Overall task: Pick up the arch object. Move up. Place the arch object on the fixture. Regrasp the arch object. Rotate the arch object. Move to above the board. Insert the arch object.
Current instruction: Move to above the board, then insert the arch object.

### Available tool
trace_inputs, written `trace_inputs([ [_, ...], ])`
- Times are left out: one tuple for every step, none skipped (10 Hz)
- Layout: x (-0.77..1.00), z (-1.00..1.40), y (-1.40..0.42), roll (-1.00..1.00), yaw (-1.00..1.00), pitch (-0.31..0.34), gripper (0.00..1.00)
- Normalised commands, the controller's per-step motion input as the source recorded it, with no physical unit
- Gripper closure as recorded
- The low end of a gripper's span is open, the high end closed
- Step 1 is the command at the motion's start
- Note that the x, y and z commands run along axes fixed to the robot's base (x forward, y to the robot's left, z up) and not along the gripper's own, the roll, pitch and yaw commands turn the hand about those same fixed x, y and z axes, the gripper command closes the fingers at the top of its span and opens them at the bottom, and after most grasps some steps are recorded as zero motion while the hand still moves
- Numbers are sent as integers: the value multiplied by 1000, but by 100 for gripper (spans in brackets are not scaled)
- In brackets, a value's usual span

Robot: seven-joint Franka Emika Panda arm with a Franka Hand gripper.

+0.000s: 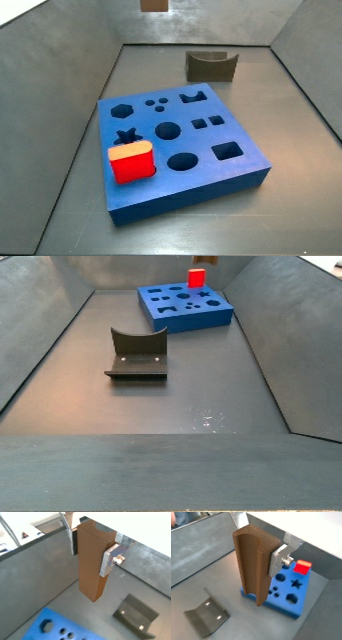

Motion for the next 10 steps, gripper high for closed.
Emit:
trace_inputs([
  [286, 122, -1000, 67, -6, 315, 100],
  [280, 126, -1000, 48, 7, 226, 100],
  [282, 132, -1000, 29, 9, 152, 100],
  [314, 136, -1000, 16, 7, 122, 100],
  [288, 119, -844, 21, 11, 130, 100],
  [247, 97, -641, 26, 4, 136, 100],
  [142, 51, -270, 47, 11, 125, 100],
  [0, -31, -43, -13, 0, -13, 100],
  [71, -14, 0, 0, 37, 0, 100],
  [563, -234, 160, 26, 323, 0, 100],
])
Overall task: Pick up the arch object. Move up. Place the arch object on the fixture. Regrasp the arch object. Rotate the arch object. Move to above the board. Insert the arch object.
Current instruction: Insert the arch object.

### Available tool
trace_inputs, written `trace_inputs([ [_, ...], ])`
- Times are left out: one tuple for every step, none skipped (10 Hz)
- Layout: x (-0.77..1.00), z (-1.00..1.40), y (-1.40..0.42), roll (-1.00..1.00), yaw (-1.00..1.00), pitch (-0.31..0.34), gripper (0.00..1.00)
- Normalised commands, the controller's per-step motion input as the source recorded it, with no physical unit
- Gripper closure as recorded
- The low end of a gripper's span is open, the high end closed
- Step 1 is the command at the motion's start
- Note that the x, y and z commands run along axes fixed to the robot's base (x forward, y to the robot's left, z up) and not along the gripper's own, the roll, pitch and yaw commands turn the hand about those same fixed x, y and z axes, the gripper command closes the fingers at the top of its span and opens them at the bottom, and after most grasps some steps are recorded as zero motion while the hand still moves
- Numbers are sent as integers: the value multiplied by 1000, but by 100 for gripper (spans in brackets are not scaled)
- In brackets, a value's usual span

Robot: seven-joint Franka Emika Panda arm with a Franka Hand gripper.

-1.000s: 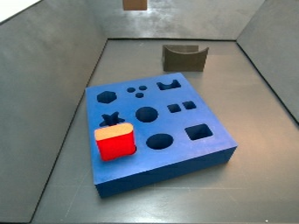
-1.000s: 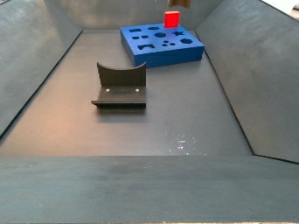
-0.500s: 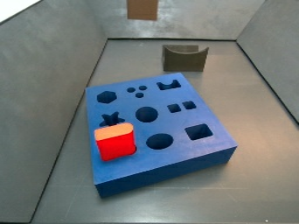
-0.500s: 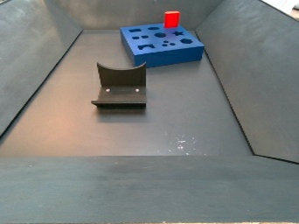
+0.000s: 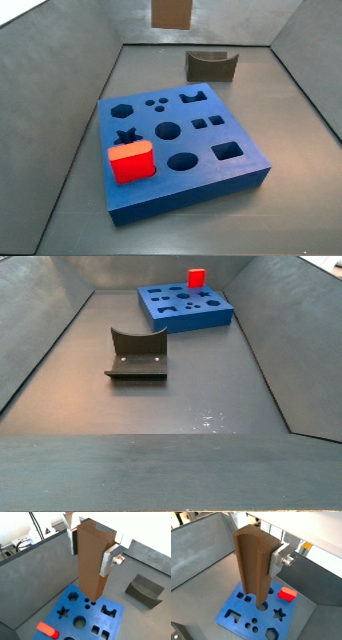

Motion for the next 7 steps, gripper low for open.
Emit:
trace_inputs([
  [963, -254, 194, 4, 303, 57, 100],
  [1000, -346, 166, 0, 191, 110, 100],
  [1000, -437, 151, 0, 166, 117, 100],
  [1000, -491, 177, 0, 154, 116, 100],
  [1000, -583, 251, -4, 154, 89, 100],
  [1000, -614, 280, 0, 171, 79, 100],
  [1000, -531, 274, 0, 186, 103, 100],
])
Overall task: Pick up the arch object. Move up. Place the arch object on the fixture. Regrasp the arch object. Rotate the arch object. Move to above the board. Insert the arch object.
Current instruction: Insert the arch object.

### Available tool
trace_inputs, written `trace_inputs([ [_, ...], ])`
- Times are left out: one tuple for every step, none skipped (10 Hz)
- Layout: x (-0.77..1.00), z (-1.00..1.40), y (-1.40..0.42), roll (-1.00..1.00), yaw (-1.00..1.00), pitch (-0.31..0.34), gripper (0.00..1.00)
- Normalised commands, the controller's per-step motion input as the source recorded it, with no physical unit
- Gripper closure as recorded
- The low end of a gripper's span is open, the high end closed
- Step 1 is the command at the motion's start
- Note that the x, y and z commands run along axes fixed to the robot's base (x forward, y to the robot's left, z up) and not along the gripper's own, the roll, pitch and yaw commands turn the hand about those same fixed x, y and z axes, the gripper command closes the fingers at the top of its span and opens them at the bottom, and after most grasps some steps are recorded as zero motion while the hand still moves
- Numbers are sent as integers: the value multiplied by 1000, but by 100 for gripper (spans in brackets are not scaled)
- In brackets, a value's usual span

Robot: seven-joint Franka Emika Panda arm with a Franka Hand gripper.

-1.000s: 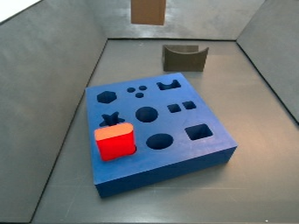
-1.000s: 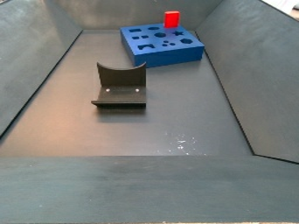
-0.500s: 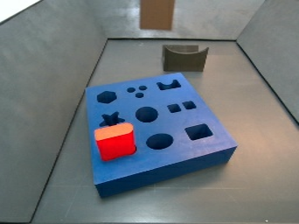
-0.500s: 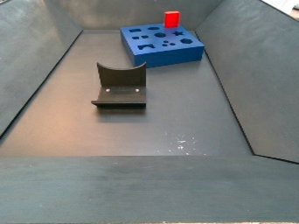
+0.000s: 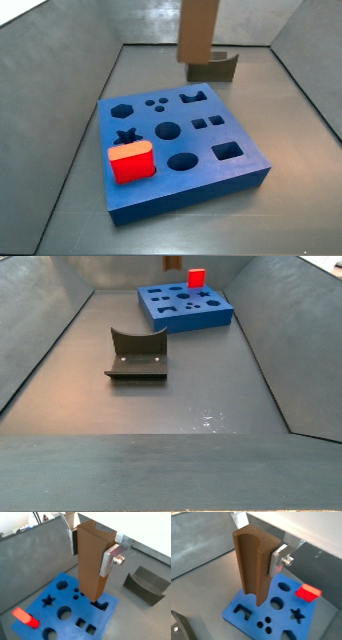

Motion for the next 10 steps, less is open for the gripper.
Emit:
trace_inputs([
  [1000, -466, 237, 43, 229, 123, 100],
  [917, -491, 217, 3, 306, 100, 100],
  [637, -697, 177, 0, 489, 36, 100],
  [37, -829, 154, 0, 911, -1, 100],
  [0, -803, 94, 0, 974, 0, 100],
  [-171, -403, 103, -27, 646, -81, 100],
  [0, 0, 0, 9, 0, 0, 100],
  [-123, -211, 0, 79, 100, -17, 100],
  [-234, -263, 17, 110, 94, -17, 100],
  [0, 0, 0, 0, 9, 0, 100],
])
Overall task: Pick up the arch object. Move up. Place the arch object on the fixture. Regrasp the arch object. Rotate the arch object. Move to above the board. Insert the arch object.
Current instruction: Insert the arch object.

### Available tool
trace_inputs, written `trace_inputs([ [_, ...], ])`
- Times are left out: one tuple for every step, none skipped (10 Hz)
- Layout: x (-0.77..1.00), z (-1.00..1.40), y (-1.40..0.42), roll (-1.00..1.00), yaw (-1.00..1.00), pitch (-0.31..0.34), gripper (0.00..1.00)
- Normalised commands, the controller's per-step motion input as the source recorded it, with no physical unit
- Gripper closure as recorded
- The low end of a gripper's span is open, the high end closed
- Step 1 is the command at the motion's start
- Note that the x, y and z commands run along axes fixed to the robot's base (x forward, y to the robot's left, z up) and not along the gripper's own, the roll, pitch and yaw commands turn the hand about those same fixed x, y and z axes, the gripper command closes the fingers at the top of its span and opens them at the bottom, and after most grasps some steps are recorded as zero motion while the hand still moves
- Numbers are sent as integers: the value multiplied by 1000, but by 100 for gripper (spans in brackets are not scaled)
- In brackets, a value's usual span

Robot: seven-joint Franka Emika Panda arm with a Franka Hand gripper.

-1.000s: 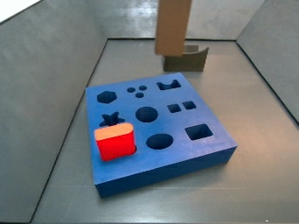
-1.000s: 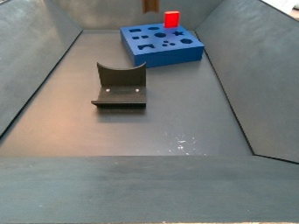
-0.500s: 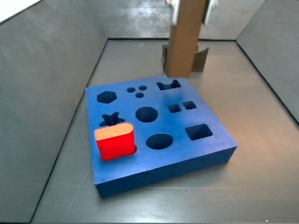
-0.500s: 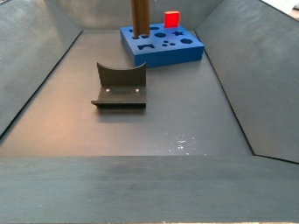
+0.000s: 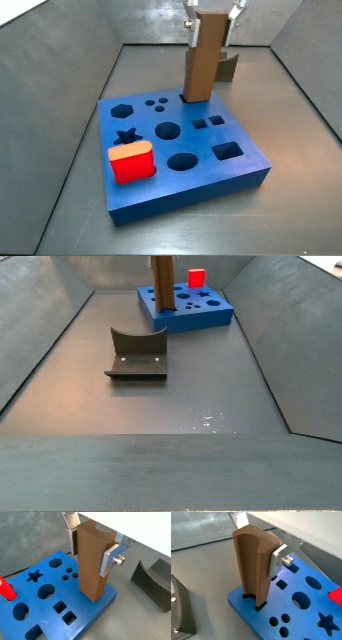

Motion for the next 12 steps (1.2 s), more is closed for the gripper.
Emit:
trace_inputs([
  [-49, -283, 26, 0, 54, 0, 100],
  [-114, -417, 91, 24, 109, 0, 100],
  [-137, -463, 166, 94, 131, 0, 100],
  [-174, -483, 154, 119, 151, 0, 100],
  [0, -729, 0, 114, 186, -21, 100],
  [49, -911, -209, 120, 131, -120, 100],
  [57, -854, -240, 133, 114, -149, 100],
  [66, -829, -237, 137, 114, -157, 100],
  [14, -814, -174, 150, 80, -156, 100],
  [-37, -154, 0, 0, 0, -63, 100],
  [0, 0, 0, 11, 0, -1, 100],
  [0, 0, 0, 0, 0, 0, 100],
])
